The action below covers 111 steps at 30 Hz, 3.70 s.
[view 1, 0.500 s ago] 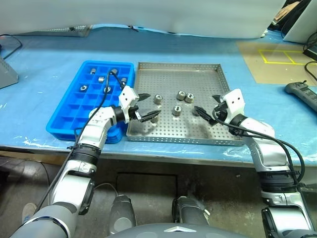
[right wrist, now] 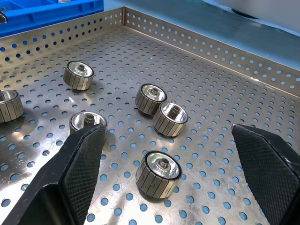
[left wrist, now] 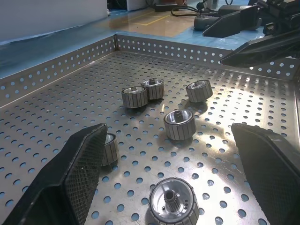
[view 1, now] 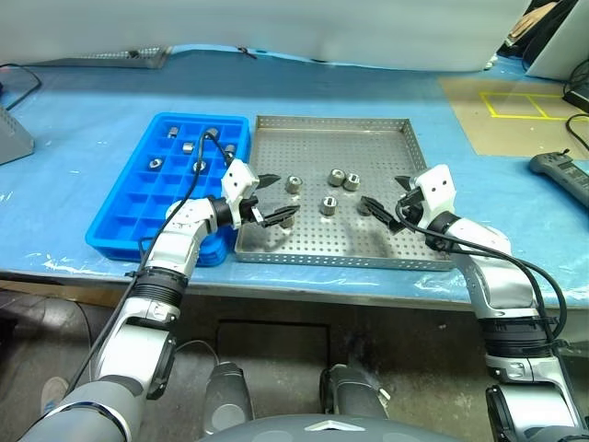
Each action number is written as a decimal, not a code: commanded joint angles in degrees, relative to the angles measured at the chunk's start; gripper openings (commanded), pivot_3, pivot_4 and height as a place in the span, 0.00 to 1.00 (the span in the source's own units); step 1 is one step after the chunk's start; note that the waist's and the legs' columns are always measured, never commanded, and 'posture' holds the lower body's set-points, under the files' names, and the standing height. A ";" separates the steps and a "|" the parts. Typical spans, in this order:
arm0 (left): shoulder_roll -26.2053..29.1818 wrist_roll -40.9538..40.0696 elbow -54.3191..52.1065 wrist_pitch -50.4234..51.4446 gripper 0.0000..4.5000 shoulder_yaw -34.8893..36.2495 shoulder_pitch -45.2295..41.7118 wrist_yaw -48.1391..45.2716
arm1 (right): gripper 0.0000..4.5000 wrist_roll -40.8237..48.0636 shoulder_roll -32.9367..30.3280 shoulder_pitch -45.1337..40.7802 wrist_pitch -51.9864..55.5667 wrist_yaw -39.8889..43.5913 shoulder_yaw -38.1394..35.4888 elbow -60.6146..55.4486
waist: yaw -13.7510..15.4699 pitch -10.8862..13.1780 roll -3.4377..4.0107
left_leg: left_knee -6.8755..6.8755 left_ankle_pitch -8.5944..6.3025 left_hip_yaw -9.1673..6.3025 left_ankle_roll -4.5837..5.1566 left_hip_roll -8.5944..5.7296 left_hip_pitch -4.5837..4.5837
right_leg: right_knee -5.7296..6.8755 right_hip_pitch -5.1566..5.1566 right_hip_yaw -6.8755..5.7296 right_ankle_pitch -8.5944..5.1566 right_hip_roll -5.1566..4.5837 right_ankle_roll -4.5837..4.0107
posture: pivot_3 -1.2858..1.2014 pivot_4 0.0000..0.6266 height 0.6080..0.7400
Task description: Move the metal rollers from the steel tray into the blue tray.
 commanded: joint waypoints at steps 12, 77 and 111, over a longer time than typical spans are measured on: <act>6.16 11.41 10.18 10.24 0.99 -12.84 -14.92 -10.29 | 1.00 1.82 -0.63 2.82 1.83 -2.38 -4.78 -6.19 | -0.73 0.00 0.01 | 0.00 0.01 0.03 0.00 -0.02 0.05 | 0.00 0.01 0.07 0.00 0.01 0.00 | 0.43 0.24 1.00; 12.99 -2.80 -19.05 39.82 0.46 23.47 7.08 42.21 | 1.00 0.39 11.64 -9.73 -6.30 2.48 6.00 10.84 | 3.20 0.10 0.00 | -0.41 1.39 -1.70 -0.68 0.15 -1.26 | 0.00 -0.42 -1.83 0.38 -0.05 -0.63 | 0.55 0.24 1.00; -3.28 11.55 48.19 6.33 0.89 2.13 -36.05 15.86 | 1.00 6.11 8.76 21.67 9.51 -14.84 -11.21 -29.96 | -4.90 0.21 0.14 | -1.44 1.56 -1.14 -0.12 -0.11 -0.10 | -1.86 1.08 -0.52 0.83 0.10 -0.22 | 0.30 0.24 1.00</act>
